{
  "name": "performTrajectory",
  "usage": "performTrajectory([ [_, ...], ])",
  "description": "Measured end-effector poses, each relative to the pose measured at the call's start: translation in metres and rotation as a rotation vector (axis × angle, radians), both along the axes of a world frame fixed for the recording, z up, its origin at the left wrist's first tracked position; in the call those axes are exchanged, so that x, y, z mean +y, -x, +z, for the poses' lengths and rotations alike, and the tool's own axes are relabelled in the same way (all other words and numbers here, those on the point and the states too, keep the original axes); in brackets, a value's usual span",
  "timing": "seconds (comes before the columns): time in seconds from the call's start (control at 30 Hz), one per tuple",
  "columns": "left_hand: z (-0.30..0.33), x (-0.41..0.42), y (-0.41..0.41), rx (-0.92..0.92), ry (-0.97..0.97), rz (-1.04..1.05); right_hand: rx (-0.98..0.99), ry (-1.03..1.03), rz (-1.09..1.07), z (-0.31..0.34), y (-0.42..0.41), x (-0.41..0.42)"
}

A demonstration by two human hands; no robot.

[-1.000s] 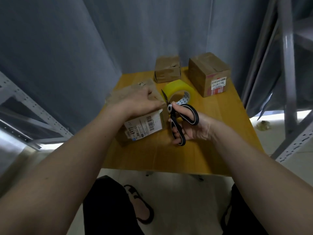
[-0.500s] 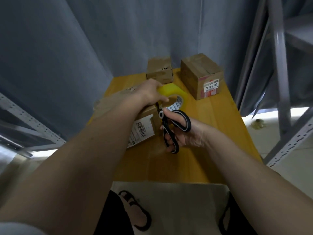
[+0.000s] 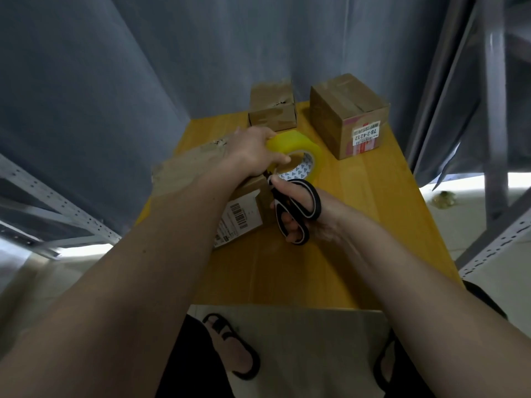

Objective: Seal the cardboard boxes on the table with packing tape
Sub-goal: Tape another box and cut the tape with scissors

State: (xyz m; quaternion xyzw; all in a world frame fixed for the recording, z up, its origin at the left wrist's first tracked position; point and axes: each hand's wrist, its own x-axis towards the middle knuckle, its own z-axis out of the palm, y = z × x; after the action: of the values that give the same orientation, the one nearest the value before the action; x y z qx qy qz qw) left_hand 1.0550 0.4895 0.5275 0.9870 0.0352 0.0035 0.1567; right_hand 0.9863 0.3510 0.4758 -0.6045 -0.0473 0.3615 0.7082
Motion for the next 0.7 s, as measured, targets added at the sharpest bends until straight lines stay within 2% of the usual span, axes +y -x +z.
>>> performTrajectory([
  [0.1, -0.001, 0.0, -0.001, -0.014, 0.013, -0.004, -0.056, 0.023, -0.031, -0.001, -0.001, 0.0],
  [0.17, -0.002, 0.001, -0.002, -0.033, 0.088, 0.007, -0.071, 0.04, -0.023, -0.002, -0.001, -0.001],
  [0.33, -0.006, 0.006, -0.003, -0.112, 0.496, 0.044, 0.114, -0.017, 0.133, -0.006, -0.001, -0.01],
  [0.47, -0.006, 0.013, -0.001, -0.264, 0.855, 0.102, 0.28, -0.059, 0.114, -0.014, -0.003, -0.028],
  [0.57, -0.003, 0.019, 0.002, -0.321, 1.021, 0.11, 0.153, 0.219, 0.02, -0.013, -0.006, -0.028],
  [0.63, -0.001, 0.021, 0.005, -0.33, 1.073, 0.108, -0.003, 0.457, -0.083, -0.006, -0.011, -0.022],
  [0.7, 0.002, 0.022, 0.008, -0.353, 1.099, 0.135, -0.235, 0.782, -0.117, 0.0, -0.018, -0.018],
])
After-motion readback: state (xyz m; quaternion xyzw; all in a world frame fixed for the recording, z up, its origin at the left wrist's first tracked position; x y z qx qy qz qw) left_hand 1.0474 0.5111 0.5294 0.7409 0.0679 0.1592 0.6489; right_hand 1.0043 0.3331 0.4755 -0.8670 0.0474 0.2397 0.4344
